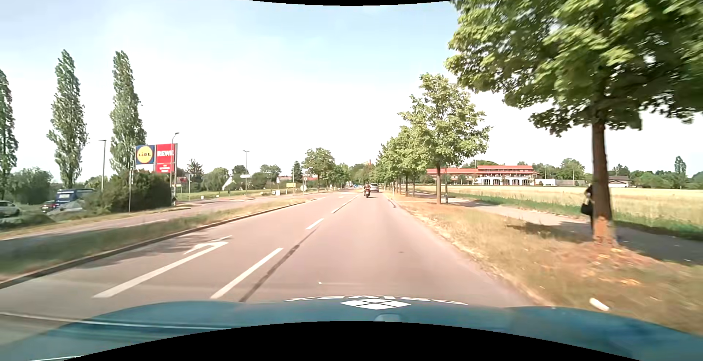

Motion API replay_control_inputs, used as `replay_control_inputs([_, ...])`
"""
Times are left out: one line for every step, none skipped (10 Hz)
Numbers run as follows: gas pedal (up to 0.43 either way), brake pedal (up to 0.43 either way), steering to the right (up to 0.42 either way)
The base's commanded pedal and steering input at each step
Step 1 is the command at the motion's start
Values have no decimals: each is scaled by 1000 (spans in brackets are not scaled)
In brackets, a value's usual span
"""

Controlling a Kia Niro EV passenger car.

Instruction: Follow the waypoints while adhering to traffic rules and regulations

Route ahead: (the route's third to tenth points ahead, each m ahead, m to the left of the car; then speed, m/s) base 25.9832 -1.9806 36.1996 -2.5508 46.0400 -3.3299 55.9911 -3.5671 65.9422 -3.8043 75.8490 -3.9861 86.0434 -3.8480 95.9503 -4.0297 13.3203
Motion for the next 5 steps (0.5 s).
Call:
replay_control_inputs([67,0,8])
replay_control_inputs([67,0,8])
replay_control_inputs([67,0,7])
replay_control_inputs([67,0,6])
replay_control_inputs([67,0,5])
